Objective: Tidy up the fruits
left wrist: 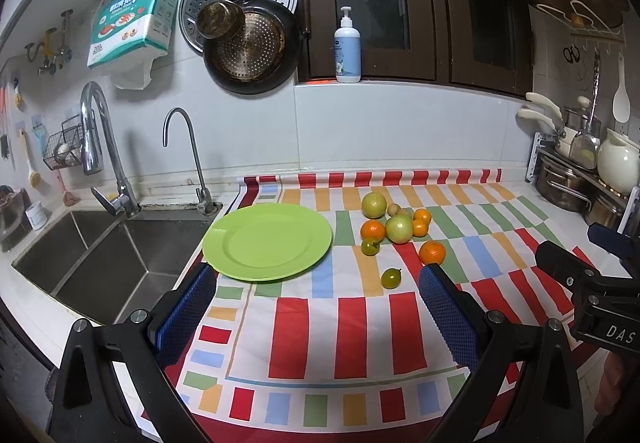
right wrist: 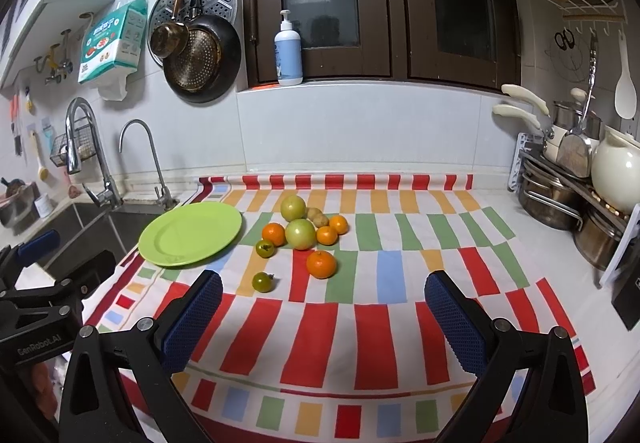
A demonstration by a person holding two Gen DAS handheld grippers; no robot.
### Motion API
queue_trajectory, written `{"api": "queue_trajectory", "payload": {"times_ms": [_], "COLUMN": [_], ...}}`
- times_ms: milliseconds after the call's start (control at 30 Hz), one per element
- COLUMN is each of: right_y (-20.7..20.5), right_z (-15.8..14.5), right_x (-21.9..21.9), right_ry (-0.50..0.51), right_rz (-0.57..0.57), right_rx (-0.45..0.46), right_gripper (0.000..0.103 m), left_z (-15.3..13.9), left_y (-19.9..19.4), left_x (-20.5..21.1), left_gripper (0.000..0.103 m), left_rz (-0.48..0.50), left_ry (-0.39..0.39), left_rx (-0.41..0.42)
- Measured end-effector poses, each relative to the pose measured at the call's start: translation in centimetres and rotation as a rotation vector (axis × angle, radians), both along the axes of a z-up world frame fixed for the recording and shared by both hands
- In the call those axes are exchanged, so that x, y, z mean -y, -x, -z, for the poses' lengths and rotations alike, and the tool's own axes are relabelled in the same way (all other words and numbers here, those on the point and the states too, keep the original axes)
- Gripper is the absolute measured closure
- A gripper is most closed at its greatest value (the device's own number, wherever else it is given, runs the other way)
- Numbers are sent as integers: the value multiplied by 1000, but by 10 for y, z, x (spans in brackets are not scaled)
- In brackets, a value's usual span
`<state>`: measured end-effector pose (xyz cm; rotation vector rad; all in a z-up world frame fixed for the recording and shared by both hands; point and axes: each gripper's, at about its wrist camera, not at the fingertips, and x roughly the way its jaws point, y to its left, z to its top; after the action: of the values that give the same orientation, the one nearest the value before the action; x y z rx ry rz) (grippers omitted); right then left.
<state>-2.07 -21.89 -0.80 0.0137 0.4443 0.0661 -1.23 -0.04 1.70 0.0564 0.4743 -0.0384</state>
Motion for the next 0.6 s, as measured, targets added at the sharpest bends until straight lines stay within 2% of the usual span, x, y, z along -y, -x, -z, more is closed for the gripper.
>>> {"api": "queue_trajectory", "payload": {"times_ms": [600], "right_y": [0], "right_z": [0], "right_x": [1], "right_ry": [2], "right_rz": [2], "right_rx": [-1], "right_gripper": [1], "left_z": [0], "left_y": [0], "left_x": [2], "left_gripper": [0], "left_rz": [3], "left_ry": [1], "left_rx": [-1]}}
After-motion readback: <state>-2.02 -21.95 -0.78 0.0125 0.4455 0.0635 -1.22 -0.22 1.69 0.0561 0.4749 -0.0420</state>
